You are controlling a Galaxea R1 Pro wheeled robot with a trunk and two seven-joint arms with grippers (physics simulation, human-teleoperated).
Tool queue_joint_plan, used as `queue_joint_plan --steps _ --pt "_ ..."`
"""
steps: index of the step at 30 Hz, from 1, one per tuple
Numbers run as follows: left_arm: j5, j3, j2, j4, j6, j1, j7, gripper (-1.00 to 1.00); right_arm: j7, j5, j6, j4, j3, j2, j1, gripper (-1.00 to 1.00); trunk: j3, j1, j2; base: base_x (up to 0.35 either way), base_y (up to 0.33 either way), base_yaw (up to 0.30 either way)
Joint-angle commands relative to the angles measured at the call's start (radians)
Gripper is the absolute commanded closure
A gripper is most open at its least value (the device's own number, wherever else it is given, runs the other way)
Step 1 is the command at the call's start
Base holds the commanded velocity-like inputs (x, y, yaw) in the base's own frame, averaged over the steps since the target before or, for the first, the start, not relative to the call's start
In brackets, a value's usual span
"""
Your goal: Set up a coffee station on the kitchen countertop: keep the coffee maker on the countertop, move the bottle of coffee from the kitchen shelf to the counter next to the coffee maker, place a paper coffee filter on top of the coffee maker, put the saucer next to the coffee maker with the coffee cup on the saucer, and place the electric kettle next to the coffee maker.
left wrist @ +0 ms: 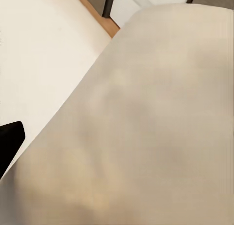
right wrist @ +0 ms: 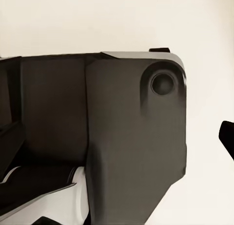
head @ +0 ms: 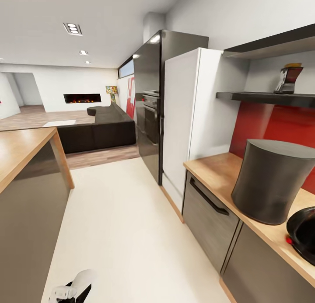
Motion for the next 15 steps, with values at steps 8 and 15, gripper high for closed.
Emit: queue_joint_plan --steps 8,15 --pt "-0.003 0.004 0.0 0.001 -0.004 -0.001 -0.006 1.0 0.002 -0.006 -0.001 0.0 -0.002 0.0 -0.001 -1.0 -0.002 0.001 -0.002 0.314 0.127 0.0" --pt "-0.003 0.004 0.0 0.001 -0.004 -0.001 -0.006 1.0 0.002 -0.006 -0.001 0.0 -0.002 0.0 -0.001 -1.0 -0.002 0.001 -0.002 0.314 0.138 0.0"
